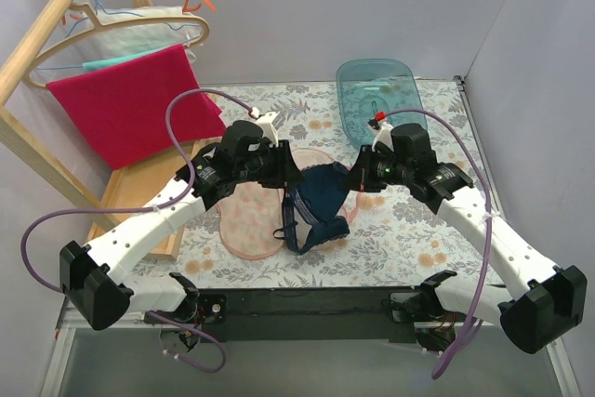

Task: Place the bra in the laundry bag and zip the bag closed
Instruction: Adjust the bra in the laundry bag.

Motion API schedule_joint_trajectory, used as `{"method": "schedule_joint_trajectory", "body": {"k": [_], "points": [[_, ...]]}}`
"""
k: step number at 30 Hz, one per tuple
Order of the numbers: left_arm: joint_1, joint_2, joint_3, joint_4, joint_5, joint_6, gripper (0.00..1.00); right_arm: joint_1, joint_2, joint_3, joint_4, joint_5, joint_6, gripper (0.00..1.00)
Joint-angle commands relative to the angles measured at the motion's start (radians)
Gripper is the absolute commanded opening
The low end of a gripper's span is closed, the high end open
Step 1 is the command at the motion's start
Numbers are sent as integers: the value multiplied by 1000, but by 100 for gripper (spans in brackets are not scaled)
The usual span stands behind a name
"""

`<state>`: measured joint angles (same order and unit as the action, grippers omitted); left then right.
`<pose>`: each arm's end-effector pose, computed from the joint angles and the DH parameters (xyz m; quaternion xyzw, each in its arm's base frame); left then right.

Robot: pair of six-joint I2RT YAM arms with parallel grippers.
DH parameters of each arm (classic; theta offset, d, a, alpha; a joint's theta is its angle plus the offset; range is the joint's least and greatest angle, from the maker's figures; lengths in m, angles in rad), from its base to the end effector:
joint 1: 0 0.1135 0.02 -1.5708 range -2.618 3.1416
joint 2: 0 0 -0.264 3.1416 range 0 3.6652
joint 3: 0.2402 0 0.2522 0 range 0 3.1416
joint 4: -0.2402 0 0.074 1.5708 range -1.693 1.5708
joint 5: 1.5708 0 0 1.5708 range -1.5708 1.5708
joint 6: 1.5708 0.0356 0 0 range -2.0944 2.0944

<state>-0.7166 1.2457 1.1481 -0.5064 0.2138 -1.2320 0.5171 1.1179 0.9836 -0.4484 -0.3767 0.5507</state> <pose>0.2023 -0.1862 0.3377 -0.1764 0.8639 -0.4354 0.1814 0.2062 0.1324 0.3186 -0.0742 0.8662 0.3790 0.3171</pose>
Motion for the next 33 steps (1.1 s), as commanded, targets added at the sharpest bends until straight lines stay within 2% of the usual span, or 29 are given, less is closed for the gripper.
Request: {"method": "schedule_joint_trajectory", "body": {"k": [1, 3, 4, 7, 13, 22, 26, 33], "points": [[0, -67, 44, -38, -14, 2, 35, -2, -78, 32, 8, 13, 17, 1], [0, -72, 24, -26, -21, -6, 42, -2, -89, 38, 8, 21, 21, 1], [0, -69, 16, -23, -19, -11, 52, -2, -90, 36, 11, 22, 23, 1], [0, -54, -14, -18, -7, -40, 64, -2, -96, 26, 20, 39, 29, 1], [0, -92, -83, 12, 76, -72, 65, -2, -102, -3, 39, 70, 43, 1], [-1, -281, -267, 49, 127, -158, 69, -2, -89, 7, 69, 87, 63, 1], [-3, -259, -343, 169, 148, -190, 69, -2, -84, 10, 82, 70, 71, 1], [-15, -150, -367, 336, 167, -205, 68, -2, -84, 7, 83, 62, 72, 1]]}}
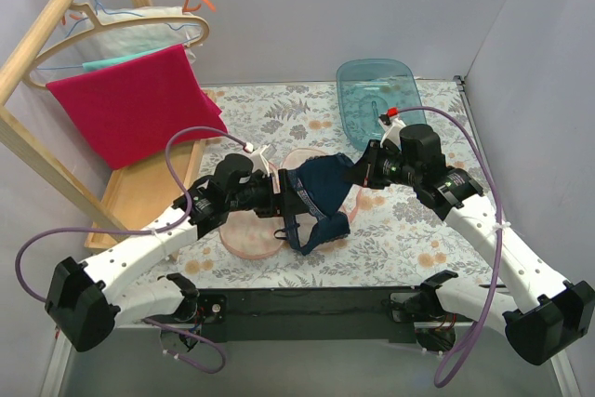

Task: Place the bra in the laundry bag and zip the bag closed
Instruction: Adjust the bra in the laundry bag.

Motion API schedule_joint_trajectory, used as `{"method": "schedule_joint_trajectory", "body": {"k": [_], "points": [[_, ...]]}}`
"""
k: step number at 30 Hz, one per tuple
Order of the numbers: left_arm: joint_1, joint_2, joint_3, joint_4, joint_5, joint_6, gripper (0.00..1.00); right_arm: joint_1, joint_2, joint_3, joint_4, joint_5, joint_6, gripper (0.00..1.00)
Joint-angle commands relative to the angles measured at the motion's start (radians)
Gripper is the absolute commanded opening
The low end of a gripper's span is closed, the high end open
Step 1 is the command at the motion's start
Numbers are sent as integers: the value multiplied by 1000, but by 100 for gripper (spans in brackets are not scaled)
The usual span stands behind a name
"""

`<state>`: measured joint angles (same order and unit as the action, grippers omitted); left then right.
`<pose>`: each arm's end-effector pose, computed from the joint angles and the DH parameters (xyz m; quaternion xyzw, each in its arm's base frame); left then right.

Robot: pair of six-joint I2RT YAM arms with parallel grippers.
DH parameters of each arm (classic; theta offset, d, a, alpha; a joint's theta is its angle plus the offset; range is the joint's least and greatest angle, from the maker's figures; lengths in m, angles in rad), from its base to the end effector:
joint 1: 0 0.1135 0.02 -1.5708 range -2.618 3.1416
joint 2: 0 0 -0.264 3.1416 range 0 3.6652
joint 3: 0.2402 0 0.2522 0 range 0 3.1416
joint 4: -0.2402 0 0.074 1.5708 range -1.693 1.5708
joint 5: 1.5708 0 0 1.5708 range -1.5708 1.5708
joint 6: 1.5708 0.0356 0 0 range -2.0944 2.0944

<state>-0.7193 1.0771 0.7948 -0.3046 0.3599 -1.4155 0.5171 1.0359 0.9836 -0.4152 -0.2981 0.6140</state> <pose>0.1694 -0.1651 0.2759 -0.2163 0.8440 -0.4832 0.0860 0.1944 0.1226 0.3391 -0.0369 0.8450 0.3845 0.3698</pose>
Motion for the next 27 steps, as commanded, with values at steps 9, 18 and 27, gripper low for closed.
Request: {"method": "schedule_joint_trajectory", "body": {"k": [9, 18, 27], "points": [[-17, 95, -48, 352, -6, -57, 68, -2, -4, 0, 55, -32, 12, 1], [-17, 132, -17, 358, -47, -28, 34, -3, -14, -17, 55, -38, 9, 1], [-17, 35, 226, 78, -20, 96, 17, -3, -39, -16, 43, -18, -10, 1]]}}
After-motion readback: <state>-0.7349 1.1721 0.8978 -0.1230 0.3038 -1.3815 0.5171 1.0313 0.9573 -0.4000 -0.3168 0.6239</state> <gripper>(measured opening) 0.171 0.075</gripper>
